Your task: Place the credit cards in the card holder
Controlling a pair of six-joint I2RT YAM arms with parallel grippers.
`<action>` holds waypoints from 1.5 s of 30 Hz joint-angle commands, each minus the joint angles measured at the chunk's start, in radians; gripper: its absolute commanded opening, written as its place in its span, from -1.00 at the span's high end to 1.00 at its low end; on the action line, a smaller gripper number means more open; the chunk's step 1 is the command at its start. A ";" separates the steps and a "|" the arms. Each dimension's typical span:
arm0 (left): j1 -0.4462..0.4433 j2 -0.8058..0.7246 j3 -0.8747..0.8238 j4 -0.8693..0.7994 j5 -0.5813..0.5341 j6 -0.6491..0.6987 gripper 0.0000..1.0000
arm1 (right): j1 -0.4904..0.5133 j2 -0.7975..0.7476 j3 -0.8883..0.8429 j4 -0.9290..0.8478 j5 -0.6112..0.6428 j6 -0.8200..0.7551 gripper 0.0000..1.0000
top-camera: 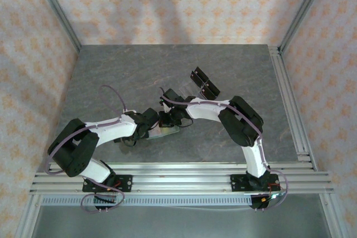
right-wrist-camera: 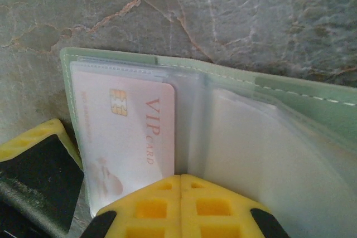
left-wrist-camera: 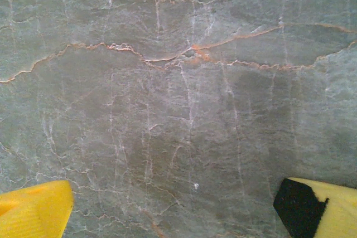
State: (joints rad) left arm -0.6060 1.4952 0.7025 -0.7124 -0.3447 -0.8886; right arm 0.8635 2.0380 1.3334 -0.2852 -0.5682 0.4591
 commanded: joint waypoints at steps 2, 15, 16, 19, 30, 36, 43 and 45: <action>0.004 0.031 -0.007 0.120 0.069 0.000 -0.99 | -0.004 -0.066 -0.042 0.058 -0.004 0.013 0.90; 0.005 -0.003 0.012 0.076 0.039 0.004 -0.99 | -0.067 -0.134 -0.213 0.062 0.034 0.013 0.89; 0.005 0.000 0.013 0.075 0.037 0.004 -0.99 | -0.067 -0.138 -0.212 0.057 0.033 0.014 0.89; 0.005 0.005 0.012 0.074 0.027 0.002 -0.99 | -0.063 -0.168 -0.200 0.048 0.033 0.018 0.89; 0.006 0.017 0.000 0.082 0.027 -0.009 -0.99 | -0.017 -0.124 -0.064 -0.006 0.024 -0.012 0.90; 0.006 0.018 -0.003 0.083 0.028 -0.008 -0.99 | -0.006 -0.082 -0.054 0.013 0.016 -0.003 0.90; 0.006 0.019 -0.004 0.087 0.031 -0.008 -0.99 | -0.002 -0.056 -0.061 0.021 0.019 0.000 0.91; 0.005 0.020 -0.005 0.088 0.031 -0.007 -0.99 | -0.002 -0.055 -0.066 0.023 0.021 0.002 0.91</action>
State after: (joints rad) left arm -0.6060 1.4860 0.7033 -0.7212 -0.3458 -0.8890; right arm 0.8532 1.9797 1.2617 -0.2619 -0.5568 0.4667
